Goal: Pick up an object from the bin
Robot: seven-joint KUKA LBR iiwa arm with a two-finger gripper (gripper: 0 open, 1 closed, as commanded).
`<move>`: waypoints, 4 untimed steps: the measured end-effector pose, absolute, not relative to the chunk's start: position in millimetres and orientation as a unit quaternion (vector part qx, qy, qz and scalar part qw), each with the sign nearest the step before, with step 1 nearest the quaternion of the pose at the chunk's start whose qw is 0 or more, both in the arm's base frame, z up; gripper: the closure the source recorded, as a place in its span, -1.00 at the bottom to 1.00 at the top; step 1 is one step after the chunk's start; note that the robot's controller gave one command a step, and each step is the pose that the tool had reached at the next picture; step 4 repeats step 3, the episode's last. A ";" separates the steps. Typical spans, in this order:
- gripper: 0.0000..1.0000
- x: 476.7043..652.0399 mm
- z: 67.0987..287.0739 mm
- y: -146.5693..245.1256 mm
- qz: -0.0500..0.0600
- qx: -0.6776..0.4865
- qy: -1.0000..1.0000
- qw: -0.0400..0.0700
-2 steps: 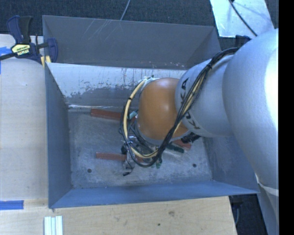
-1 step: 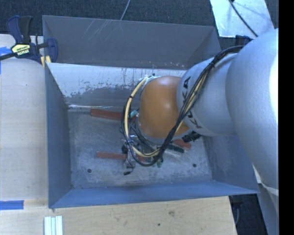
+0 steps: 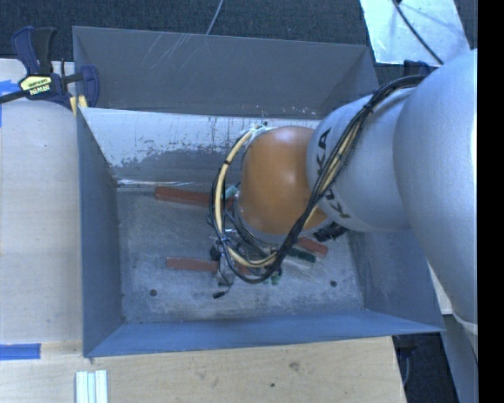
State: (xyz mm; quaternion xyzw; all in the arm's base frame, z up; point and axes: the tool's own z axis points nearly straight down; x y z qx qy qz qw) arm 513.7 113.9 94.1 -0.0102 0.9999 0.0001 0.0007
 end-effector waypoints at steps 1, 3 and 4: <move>1.00 514.4 101.1 114.0 0.000 -0.010 1.000 0.002; 1.00 513.3 112.0 113.5 0.000 -0.010 1.000 -0.001; 1.00 513.3 112.0 113.5 0.000 -0.010 1.000 -0.001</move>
Offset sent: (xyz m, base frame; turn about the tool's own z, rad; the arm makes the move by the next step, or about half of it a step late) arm -0.0001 0.0001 0.0072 0.0000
